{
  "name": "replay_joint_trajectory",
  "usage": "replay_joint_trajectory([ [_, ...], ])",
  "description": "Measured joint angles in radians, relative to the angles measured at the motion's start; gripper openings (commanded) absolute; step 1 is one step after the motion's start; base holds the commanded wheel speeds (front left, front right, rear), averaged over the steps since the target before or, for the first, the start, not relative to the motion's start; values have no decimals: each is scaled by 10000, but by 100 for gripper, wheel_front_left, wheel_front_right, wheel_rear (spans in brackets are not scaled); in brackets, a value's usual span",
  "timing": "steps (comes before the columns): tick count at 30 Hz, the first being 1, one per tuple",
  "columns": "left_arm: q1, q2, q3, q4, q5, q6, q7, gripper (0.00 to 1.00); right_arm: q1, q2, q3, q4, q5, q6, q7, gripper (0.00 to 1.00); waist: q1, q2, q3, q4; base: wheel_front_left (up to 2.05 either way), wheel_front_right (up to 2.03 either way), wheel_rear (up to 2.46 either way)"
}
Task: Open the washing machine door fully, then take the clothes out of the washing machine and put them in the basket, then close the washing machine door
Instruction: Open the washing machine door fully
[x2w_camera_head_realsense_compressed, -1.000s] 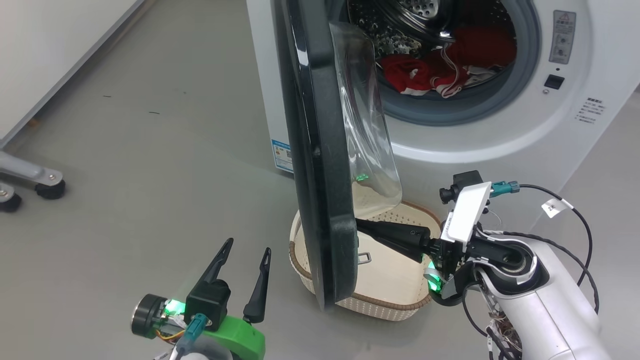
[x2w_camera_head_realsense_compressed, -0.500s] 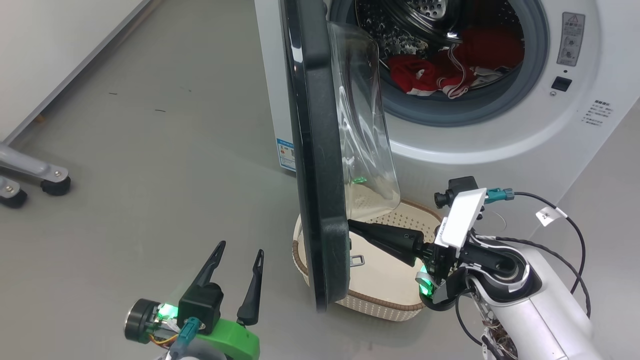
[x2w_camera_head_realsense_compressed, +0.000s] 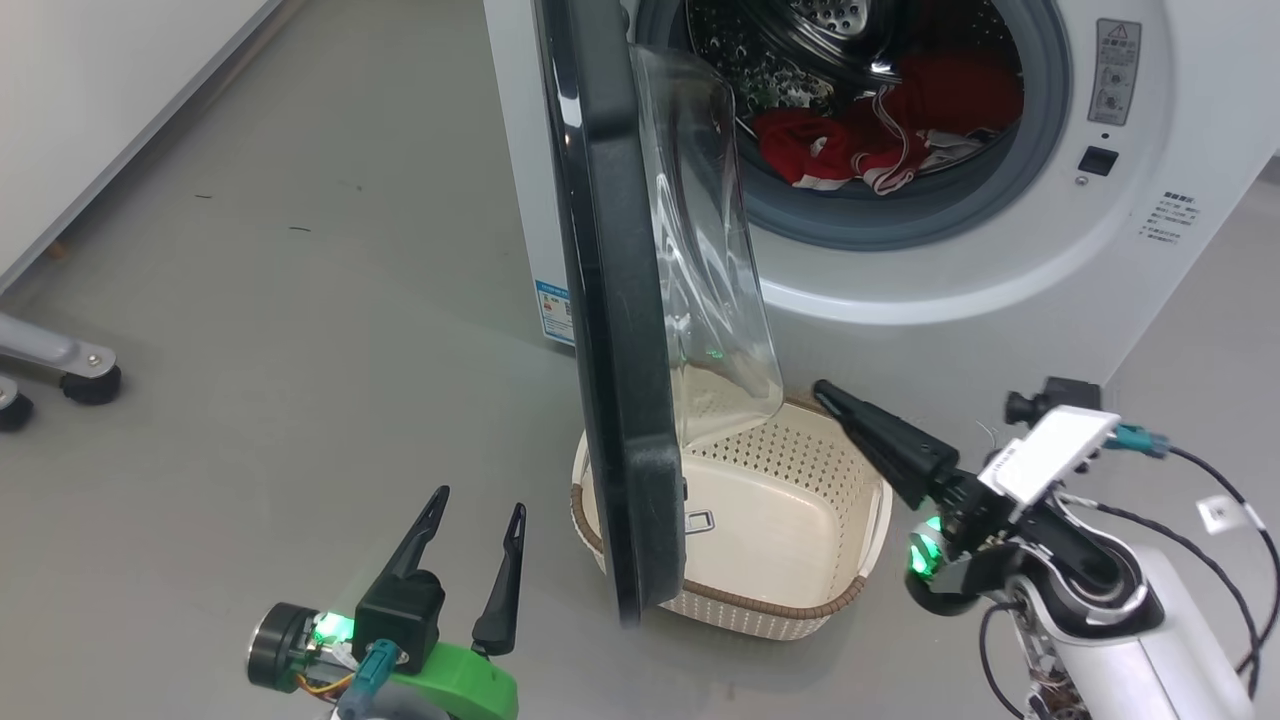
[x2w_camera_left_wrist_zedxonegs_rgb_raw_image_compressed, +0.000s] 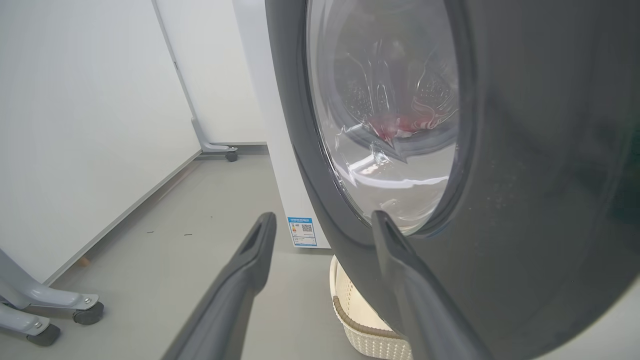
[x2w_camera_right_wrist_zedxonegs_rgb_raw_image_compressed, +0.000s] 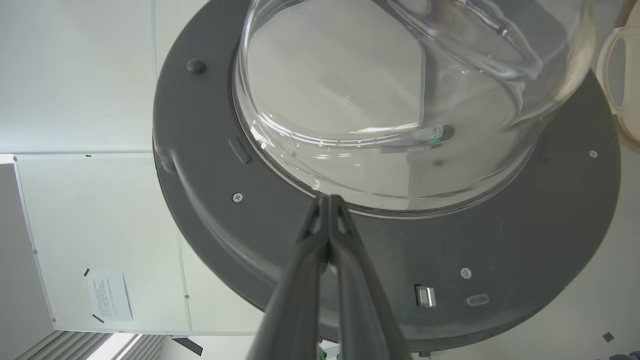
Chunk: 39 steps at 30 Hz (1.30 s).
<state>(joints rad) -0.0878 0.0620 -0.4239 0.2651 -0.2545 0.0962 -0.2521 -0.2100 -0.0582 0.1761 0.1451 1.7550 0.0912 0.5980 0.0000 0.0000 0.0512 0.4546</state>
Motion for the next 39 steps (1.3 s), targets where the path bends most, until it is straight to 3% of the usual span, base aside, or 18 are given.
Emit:
replay_joint_trajectory([
  [5, -1, 36, 50, 8, 0, 0, 0, 100, 485, -61, -336, -253, -291, 123, -535, 0, 0, 0, -56, -93, 0, 0, 0],
  [6, -1, 44, 71, 10, 0, 2, 0, 100, 641, -73, -376, -311, -389, 134, -662, 11, 0, 0, -73, -125, 0, 0, 0],
  [7, -1, 56, 86, 10, 0, 2, 0, 100, 804, -73, -420, -355, -497, 134, -815, 34, 0, 0, -91, -158, 0, 0, 0],
  [9, 0, 81, 84, 23, 0, 2, 0, 100, 1200, -84, -506, -451, -742, 146, -1126, 47, 0, 0, -135, -223, 0, 0, 0],
  [10, 1, 82, 81, 33, 0, 2, 0, 100, 1408, -86, -552, -470, -899, 173, -1313, 99, 0, 0, -161, -251, 0, 0, 0],
  [20, 30, 192, 163, 79, -2, 10, 42, 100, 3183, -111, -545, -840, -3085, 222, -3202, 100, 0, 0, -329, -574, 0, 0, 0],
  [25, 68, 205, 272, 71, -15, 42, 42, 100, 3753, -313, -516, -907, -4694, 224, -4349, 100, 0, 0, -345, -741, 0, 0, 0],
  [32, 80, 247, 334, 6, -23, 44, 46, 100, 4245, -1070, -589, -993, -7624, 203, -6192, 100, 0, 0, -288, -891, 0, 0, 0],
  [33, 80, 245, 324, 6, -23, 44, 46, 100, 4249, -1246, -669, -1030, -8155, 165, -6527, 100, 0, 0, -274, -908, 0, 0, 0],
  [39, 81, 244, 341, -42, -52, 44, 56, 100, 4250, -2303, -1039, -1396, -11139, -790, -8286, 100, 0, 0, -177, -967, 0, 0, 0],
])
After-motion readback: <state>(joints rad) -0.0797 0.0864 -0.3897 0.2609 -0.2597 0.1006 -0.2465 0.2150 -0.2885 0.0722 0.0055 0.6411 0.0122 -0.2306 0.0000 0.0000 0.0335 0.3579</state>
